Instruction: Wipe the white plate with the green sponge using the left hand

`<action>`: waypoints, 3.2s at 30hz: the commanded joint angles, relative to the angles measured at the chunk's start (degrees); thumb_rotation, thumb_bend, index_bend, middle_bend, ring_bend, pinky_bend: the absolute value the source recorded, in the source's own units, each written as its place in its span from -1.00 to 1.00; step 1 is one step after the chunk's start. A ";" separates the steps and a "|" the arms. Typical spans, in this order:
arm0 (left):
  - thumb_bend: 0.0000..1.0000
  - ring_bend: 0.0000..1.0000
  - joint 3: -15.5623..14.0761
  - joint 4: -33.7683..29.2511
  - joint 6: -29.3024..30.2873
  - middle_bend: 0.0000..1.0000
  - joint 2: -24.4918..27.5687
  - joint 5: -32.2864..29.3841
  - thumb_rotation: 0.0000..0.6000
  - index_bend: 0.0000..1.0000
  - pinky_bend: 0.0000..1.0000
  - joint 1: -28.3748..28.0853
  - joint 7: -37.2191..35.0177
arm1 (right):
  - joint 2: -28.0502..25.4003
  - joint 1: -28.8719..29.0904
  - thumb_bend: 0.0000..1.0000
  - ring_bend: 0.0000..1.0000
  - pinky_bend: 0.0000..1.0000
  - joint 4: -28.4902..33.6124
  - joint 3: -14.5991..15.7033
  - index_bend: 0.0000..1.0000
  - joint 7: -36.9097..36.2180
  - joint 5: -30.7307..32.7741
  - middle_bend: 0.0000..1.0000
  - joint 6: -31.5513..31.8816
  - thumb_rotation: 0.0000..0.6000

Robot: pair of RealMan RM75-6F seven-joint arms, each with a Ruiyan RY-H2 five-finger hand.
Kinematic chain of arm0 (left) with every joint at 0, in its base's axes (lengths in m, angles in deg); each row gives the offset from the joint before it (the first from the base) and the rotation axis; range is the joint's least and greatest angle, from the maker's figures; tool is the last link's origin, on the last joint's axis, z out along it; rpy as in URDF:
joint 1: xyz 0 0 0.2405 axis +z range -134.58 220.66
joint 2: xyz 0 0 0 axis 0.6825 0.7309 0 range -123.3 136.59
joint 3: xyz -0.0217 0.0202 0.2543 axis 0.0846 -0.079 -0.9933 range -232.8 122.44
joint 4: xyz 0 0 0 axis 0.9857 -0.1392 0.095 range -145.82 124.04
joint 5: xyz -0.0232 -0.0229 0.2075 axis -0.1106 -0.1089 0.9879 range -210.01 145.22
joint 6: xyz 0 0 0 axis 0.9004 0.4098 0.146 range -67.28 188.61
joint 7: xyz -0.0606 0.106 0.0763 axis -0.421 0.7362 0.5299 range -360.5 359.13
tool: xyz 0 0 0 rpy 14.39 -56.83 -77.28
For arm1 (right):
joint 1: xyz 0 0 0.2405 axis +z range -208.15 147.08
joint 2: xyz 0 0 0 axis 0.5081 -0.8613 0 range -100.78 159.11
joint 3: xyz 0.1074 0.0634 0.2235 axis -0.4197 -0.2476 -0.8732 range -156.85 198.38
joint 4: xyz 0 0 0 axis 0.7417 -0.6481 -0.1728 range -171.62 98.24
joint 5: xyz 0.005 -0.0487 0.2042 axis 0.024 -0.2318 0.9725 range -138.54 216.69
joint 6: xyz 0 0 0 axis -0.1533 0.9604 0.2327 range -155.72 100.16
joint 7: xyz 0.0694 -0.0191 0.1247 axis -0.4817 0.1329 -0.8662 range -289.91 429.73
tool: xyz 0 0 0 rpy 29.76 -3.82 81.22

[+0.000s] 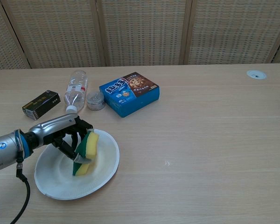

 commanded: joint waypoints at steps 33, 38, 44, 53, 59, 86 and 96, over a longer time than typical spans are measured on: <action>-0.61 -0.04 -1.24 1.69 0.75 0.29 2.01 1.93 1.00 0.47 0.10 1.12 -2.88 | -0.25 -0.12 -1.00 -1.00 -1.00 0.33 0.03 -1.00 -0.32 -0.36 -1.00 0.29 1.00; -0.61 -0.04 0.13 -1.06 2.97 0.29 3.68 2.38 1.00 0.47 0.10 0.59 -4.45 | -0.42 -0.21 -1.00 -1.00 -1.00 0.39 0.02 -1.00 -0.70 -0.45 -1.00 0.41 1.00; -0.61 -0.04 2.07 -4.47 1.30 0.29 4.14 0.99 1.00 0.47 0.10 -1.11 -1.52 | -0.52 -0.20 -1.00 -1.00 -1.00 0.41 0.04 -1.00 -0.80 -0.49 -1.00 0.34 1.00; -0.61 -0.04 1.58 0.36 -2.40 0.29 -0.39 -0.74 1.00 0.47 0.10 -1.36 2.45 | -0.58 -0.17 -1.00 -1.00 -1.00 -0.01 -0.19 -1.00 -1.32 0.10 -1.00 0.04 1.00; -0.61 -0.04 1.07 2.73 -2.97 0.29 -1.94 -0.39 1.00 0.47 0.10 -1.38 2.44 | -0.53 -0.07 -1.00 -1.00 -1.00 -0.02 -0.18 -1.00 -1.31 0.06 -1.00 -0.11 1.00; -0.60 -0.04 0.06 -17.42 -2.01 0.18 28.22 -4.26 1.00 0.34 0.01 0.20 34.43 | -1.71 -1.01 -1.00 -1.00 -1.00 1.95 0.78 -1.00 -2.23 -2.77 -1.00 1.71 1.00; -0.60 -0.13 -3.04 -2.48 -1.47 -0.04 18.88 -3.56 1.00 0.10 -0.15 4.39 33.57 | -2.03 -1.08 -1.00 -1.00 -1.00 2.41 1.04 -1.00 -2.59 -3.77 -1.00 2.01 1.00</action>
